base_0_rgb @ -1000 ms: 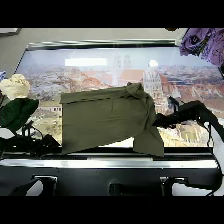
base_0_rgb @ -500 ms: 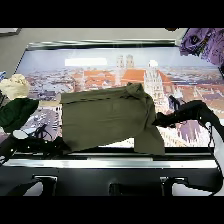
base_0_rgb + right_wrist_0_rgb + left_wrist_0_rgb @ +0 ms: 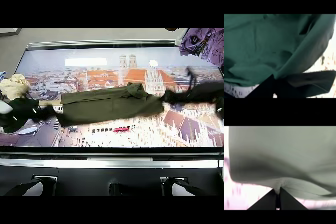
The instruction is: Fold the clothes and pants, and hang the long-sleeved shirts on hangers.
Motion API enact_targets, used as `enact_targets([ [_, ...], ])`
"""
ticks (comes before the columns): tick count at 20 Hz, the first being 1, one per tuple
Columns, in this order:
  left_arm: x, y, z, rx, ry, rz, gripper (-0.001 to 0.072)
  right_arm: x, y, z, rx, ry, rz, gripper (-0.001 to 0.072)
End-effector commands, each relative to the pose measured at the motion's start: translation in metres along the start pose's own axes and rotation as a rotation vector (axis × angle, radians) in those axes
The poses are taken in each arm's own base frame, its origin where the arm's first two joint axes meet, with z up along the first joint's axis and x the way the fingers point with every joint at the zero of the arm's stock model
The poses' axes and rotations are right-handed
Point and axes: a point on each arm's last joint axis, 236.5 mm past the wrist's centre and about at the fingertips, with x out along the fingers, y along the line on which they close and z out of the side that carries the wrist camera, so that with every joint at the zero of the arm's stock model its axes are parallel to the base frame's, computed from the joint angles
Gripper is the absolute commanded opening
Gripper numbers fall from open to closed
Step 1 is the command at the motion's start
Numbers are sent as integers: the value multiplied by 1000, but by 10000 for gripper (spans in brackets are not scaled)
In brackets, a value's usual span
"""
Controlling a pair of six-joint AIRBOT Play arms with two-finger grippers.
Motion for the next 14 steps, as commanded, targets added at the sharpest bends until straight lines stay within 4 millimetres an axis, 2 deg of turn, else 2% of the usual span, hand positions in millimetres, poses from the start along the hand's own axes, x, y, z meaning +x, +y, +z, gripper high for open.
enact_targets([
  [1,-129,-70,102,209,-359,56,13,-106,90,77,-226,-275,-13,27],
  [3,-218,-107,126,284,-577,90,13,-181,141,93,-342,-446,-68,27],
  [4,-260,-122,127,302,-676,99,13,-219,168,91,-394,-532,-92,27],
  [6,-324,-142,108,319,-814,106,13,-282,210,73,-480,-672,-138,28],
  [8,-362,-146,78,323,-883,129,13,-330,234,48,-512,-785,-190,28],
  [10,-386,-140,52,295,-919,160,13,-359,245,27,-508,-858,-225,28],
  [12,-400,-136,37,275,-948,177,13,-370,250,18,-499,-889,-232,28],
  [14,-396,-130,35,253,-927,194,12,-364,245,24,-449,-877,-214,28],
])
